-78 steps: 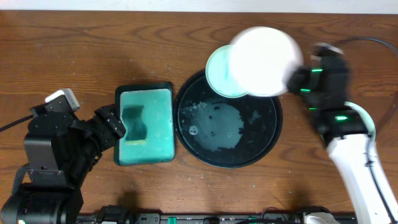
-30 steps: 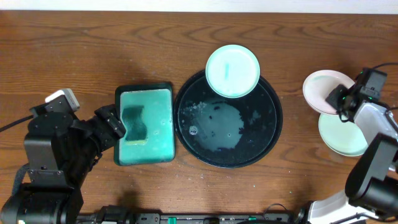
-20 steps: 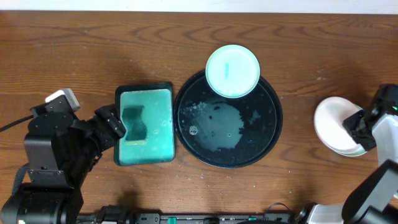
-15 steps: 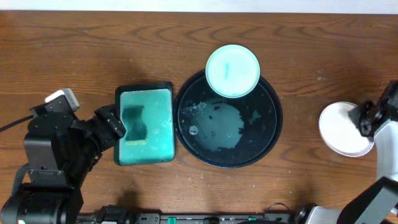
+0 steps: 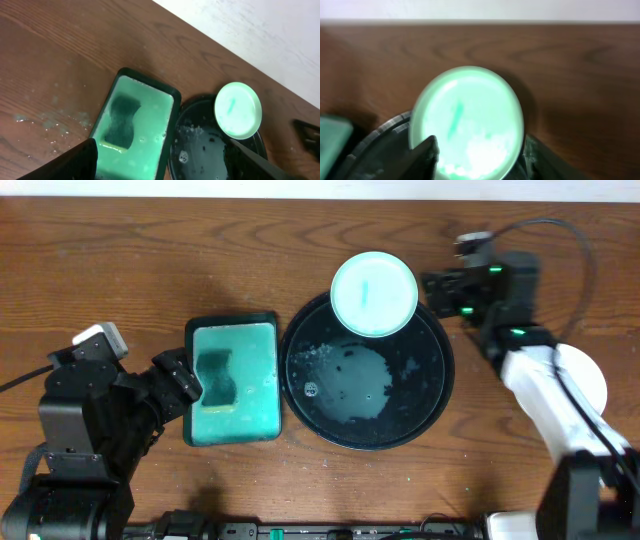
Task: Clean dirty plates on tray and stack at the side
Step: 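Grasp the last pale green plate and drag it to the tray center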
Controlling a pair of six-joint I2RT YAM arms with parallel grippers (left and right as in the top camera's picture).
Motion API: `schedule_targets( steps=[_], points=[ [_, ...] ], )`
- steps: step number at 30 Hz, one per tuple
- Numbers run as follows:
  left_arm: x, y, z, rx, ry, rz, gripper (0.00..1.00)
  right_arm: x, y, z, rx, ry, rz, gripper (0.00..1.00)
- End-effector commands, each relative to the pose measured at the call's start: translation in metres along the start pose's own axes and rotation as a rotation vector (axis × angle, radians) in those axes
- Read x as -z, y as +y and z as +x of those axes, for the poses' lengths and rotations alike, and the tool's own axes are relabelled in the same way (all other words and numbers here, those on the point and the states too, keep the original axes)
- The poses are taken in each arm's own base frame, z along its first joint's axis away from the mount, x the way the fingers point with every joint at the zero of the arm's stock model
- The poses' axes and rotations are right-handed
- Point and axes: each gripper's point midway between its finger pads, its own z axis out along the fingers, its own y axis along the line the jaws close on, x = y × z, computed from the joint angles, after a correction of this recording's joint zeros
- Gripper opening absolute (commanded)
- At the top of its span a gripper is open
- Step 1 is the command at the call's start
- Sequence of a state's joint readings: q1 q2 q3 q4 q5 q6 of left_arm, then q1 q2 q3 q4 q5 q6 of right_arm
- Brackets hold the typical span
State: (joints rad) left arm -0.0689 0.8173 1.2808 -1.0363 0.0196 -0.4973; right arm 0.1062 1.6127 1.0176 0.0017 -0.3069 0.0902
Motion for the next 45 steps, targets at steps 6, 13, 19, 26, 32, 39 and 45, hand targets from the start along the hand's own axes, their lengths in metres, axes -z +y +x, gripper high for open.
schedule_targets(
  steps=[6,13,19,26,32,39,45],
  points=[
    [0.004,0.000,-0.005,-0.003,-0.021,-0.004,0.81,-0.092,-0.036,0.046,0.145,-0.025,0.191,0.60],
    [0.004,0.000,-0.005,-0.004,-0.021,-0.004,0.81,-0.114,-0.044,0.076,0.091,0.006,0.178,0.12],
    [0.004,0.000,-0.005,-0.004,-0.021,-0.004,0.81,-0.083,0.010,0.057,-0.004,0.056,-0.063,0.01],
    [0.004,0.000,-0.005,-0.004,-0.021,-0.004,0.81,-0.018,0.022,0.119,-0.116,0.428,-0.023,0.01],
    [0.004,0.000,-0.005,-0.003,-0.021,-0.004,0.81,0.039,-0.003,0.208,-0.311,0.836,0.242,0.01],
    [0.004,-0.007,-0.013,0.035,-0.051,0.029,0.81,0.022,-0.007,0.185,-0.273,0.726,0.224,0.22],
    [0.003,-0.001,-0.006,0.038,-0.024,0.003,0.81,0.040,0.016,0.138,-0.109,0.616,0.076,0.22]
  ],
)
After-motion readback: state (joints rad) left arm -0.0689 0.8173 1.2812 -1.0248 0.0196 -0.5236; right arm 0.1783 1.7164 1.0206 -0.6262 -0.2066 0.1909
